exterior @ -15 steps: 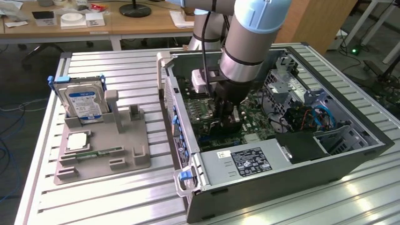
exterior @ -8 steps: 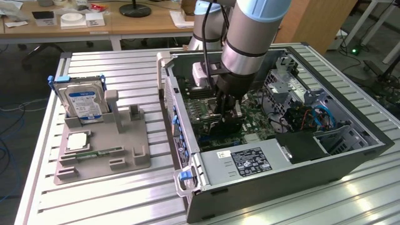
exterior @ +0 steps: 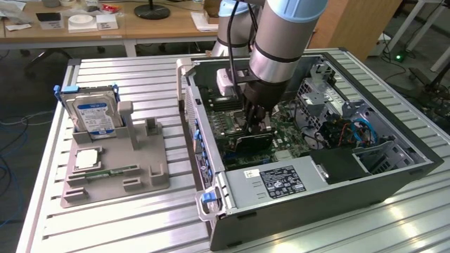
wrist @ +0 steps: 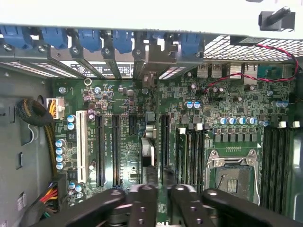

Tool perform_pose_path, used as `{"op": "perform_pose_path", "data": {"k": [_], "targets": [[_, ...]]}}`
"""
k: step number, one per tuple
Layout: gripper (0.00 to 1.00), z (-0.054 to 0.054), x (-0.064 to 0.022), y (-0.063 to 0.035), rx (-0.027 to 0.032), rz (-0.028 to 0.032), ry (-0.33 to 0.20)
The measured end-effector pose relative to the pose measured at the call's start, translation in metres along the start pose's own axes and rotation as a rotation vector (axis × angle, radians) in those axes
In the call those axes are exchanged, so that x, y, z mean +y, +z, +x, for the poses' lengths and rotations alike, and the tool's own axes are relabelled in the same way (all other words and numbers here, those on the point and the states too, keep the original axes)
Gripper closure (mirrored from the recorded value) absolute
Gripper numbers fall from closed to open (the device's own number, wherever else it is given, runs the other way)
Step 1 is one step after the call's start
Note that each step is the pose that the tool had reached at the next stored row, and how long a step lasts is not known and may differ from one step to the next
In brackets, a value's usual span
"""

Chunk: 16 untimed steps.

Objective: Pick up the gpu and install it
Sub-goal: 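Insert the gpu into the slot, then press down on the gpu until it lock into place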

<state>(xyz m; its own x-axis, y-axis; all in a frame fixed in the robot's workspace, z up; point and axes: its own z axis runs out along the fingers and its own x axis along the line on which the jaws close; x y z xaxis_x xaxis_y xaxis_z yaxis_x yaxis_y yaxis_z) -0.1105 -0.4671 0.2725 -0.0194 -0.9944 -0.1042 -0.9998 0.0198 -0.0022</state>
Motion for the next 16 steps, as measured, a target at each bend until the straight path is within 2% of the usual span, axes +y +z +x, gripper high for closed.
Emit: {"op": "perform_pose_path", "data": {"k": [1,2,3,16], "targets": [[0.85,0.0000,0.0000,0.0000,0.0000,0.0000,0.000],[0.85,0.0000,0.0000,0.0000,0.0000,0.0000,0.000],[0.90,0.0000,0.0000,0.0000,0.0000,0.0000,0.000],[0.90,0.0000,0.0000,0.0000,0.0000,0.0000,0.000]]}}
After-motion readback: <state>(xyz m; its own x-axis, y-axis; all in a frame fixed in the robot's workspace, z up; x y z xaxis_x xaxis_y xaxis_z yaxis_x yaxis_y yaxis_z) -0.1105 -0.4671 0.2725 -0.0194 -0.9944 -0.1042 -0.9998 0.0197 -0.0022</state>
